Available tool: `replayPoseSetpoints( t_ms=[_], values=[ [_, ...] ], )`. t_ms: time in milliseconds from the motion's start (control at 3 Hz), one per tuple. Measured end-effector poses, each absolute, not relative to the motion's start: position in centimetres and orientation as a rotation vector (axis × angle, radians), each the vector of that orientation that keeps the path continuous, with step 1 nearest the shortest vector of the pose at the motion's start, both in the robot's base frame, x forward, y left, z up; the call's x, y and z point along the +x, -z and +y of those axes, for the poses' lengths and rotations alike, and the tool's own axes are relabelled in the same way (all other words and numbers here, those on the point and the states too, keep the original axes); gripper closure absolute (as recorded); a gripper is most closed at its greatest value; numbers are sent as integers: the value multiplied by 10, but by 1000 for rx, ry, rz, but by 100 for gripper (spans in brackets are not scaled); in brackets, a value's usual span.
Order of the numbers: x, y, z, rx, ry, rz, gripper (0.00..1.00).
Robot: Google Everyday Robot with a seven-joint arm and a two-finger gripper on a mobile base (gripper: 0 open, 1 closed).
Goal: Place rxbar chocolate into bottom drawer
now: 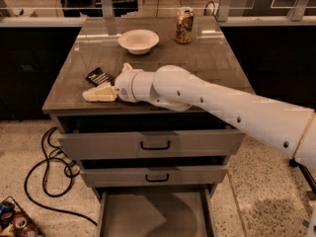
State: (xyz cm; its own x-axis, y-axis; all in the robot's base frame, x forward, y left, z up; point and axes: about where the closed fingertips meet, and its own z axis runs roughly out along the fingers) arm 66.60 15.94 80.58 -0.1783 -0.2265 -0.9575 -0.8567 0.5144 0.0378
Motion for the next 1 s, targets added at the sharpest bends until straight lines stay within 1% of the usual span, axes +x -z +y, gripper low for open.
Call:
replayPoseSetpoints(
  t_ms=[1000],
  values=[
    [666, -814, 160, -926, -740, 1692, 88]
  ],
)
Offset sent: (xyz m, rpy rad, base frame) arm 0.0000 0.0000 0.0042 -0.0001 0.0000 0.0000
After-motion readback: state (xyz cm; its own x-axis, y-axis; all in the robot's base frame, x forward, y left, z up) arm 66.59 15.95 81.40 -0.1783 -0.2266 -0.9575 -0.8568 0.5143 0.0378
